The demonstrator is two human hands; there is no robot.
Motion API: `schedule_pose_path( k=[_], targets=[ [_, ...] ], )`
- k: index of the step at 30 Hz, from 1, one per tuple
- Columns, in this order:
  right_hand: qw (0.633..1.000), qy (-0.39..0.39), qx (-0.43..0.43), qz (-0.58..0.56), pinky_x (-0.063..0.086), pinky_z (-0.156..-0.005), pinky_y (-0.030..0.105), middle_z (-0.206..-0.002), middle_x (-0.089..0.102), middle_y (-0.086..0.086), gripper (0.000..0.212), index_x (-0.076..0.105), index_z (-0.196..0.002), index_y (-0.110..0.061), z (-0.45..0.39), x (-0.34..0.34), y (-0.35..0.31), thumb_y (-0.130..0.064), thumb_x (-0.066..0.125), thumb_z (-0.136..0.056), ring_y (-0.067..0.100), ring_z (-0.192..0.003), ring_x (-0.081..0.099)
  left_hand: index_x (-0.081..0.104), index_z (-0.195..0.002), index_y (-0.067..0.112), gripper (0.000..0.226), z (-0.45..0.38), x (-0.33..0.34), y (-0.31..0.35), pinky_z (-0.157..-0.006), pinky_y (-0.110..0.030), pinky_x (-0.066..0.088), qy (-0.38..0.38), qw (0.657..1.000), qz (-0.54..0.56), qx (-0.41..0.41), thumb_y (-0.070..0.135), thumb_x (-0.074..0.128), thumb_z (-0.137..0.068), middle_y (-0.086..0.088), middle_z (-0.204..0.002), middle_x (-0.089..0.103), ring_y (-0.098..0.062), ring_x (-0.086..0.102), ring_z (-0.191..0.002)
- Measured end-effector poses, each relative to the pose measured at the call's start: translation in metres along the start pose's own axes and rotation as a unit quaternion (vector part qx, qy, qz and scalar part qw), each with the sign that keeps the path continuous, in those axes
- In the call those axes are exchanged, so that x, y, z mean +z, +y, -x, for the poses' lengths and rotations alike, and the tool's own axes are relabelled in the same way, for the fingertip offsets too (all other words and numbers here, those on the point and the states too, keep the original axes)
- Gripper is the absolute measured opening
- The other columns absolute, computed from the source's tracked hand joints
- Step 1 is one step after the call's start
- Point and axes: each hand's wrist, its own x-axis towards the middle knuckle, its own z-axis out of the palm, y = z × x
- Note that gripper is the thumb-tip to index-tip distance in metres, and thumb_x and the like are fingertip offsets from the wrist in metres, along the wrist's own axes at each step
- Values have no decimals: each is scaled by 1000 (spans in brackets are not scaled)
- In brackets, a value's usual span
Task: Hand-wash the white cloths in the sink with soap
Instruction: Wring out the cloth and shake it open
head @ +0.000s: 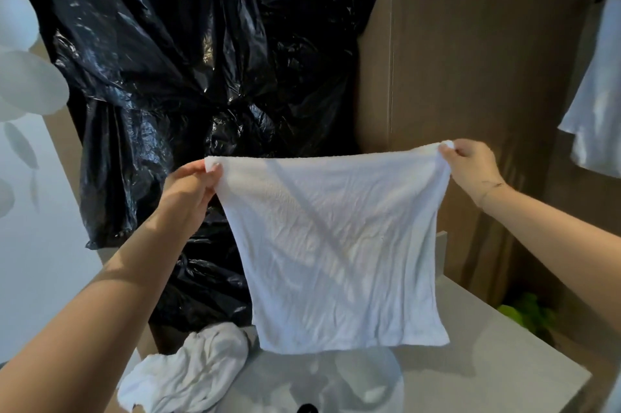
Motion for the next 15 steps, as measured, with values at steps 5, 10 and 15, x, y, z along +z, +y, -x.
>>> schedule_pose_path(
  k=[5, 10, 15],
  targets=[
    [987, -11, 112, -118, 42, -97, 30, -113, 54, -4, 27, 56, -121, -17, -18, -26, 1, -31, 42, -103, 17, -108, 51, 62, -115, 6, 22, -6, 38, 5, -92, -29, 42, -51, 998, 35, 20, 17, 55, -98, 1, -93, 63, -12, 58, -91],
    [930, -75, 261, -249, 49, -80, 23, -103, 61, 3, 17, 59, -97, -18, -27, -54, 9, -27, 46, -102, 19, -95, 58, 64, -112, 7, 25, -11, 90, 4, -82, -33, 53, -52, 996, 34, 60, 26, 54, -100, -5, -110, 68, -19, 64, -100],
    [956, -139, 242, -86, 53, -77, 32, -105, 64, 7, 23, 65, -100, -10, -46, -73, 50, -30, 67, -89, 24, -98, 62, 61, -111, 4, 25, -17, 137, -11, -81, -38, 54, -74, 994, 8, 84, 24, 50, -102, -12, -109, 65, -24, 65, -97]
  ],
)
